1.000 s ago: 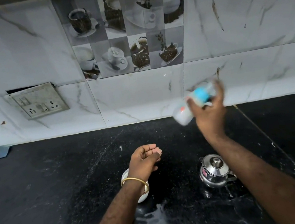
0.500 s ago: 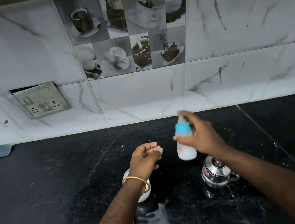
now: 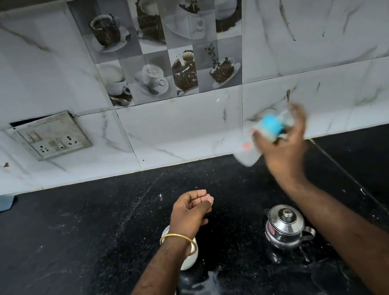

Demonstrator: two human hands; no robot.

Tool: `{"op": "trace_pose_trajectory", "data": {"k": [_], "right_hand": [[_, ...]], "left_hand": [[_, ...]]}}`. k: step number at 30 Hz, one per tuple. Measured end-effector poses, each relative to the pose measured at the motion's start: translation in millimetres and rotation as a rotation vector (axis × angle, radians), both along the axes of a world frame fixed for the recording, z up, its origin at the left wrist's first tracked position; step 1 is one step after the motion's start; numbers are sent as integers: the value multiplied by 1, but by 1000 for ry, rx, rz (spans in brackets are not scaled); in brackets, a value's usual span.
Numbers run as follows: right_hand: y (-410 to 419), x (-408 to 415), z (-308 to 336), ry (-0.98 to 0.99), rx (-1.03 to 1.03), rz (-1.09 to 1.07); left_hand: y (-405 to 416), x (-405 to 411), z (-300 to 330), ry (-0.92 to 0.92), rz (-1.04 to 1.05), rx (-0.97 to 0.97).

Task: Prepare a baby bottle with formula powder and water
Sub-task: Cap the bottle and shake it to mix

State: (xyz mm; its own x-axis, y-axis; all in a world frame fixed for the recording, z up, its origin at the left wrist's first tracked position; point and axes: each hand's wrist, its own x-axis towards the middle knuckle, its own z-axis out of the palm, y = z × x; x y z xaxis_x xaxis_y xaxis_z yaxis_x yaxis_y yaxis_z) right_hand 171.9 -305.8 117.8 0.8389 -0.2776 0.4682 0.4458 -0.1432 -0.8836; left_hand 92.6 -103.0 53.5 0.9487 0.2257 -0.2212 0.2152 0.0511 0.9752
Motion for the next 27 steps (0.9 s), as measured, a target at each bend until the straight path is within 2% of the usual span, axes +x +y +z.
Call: {"op": "trace_pose_trajectory", "data": {"k": [3, 4, 5, 8, 9, 10, 12, 13, 14, 15, 17, 18, 19, 20, 22, 23, 24, 25, 27], "right_hand": [[4, -21, -46, 239, -597, 343], [1, -21, -49, 249, -624, 361], [0, -14, -44, 206, -518, 323], [-1, 0, -11, 30, 19, 22], [0, -1, -11, 3, 49, -15], [1, -4, -17, 38, -61, 24], [3, -18, -39, 248, -470, 277], [1, -23, -46, 292, -590, 351], [-2, -21, -43, 268, -563, 350], [-4, -15, -32, 208, -430, 288], [-6, -6, -5, 67, -37, 57], [-5, -3, 1, 1, 86, -1], [-2, -5, 0, -28, 74, 0], [0, -8, -11, 13, -79, 60], [3, -20, -39, 232, -504, 296], [1, -22, -46, 264, -610, 330], [-2, -18, -42, 230, -577, 306], [-5, -10, -31, 171, -441, 230], [-10, 0, -2, 29, -8, -7]], "left_hand": [[-3, 1, 1, 0, -6, 5], [-3, 2, 2, -4, -9, 6], [-2, 2, 3, -9, -8, 6], [0, 3, 1, -8, 2, 6], [-1, 3, 1, -6, 3, 5], [-3, 2, 1, -3, -3, 7], [-6, 3, 3, -4, -19, 9], [-7, 3, 3, -5, -26, 9], [-7, 3, 4, -8, -30, 10], [-7, 4, 4, -12, -27, 9], [-6, 5, 2, -12, -20, 10], [-6, 5, 1, -9, -17, 9], [-6, 5, 1, -6, -14, 5], [-7, 5, 2, -5, -15, 5], [-7, 5, 4, -15, -15, 4], [-6, 5, 4, -20, -14, 4], [-5, 5, 5, -25, -14, 5], [-4, 5, 5, -27, -10, 3], [-1, 5, 3, -20, -2, 0]]}}
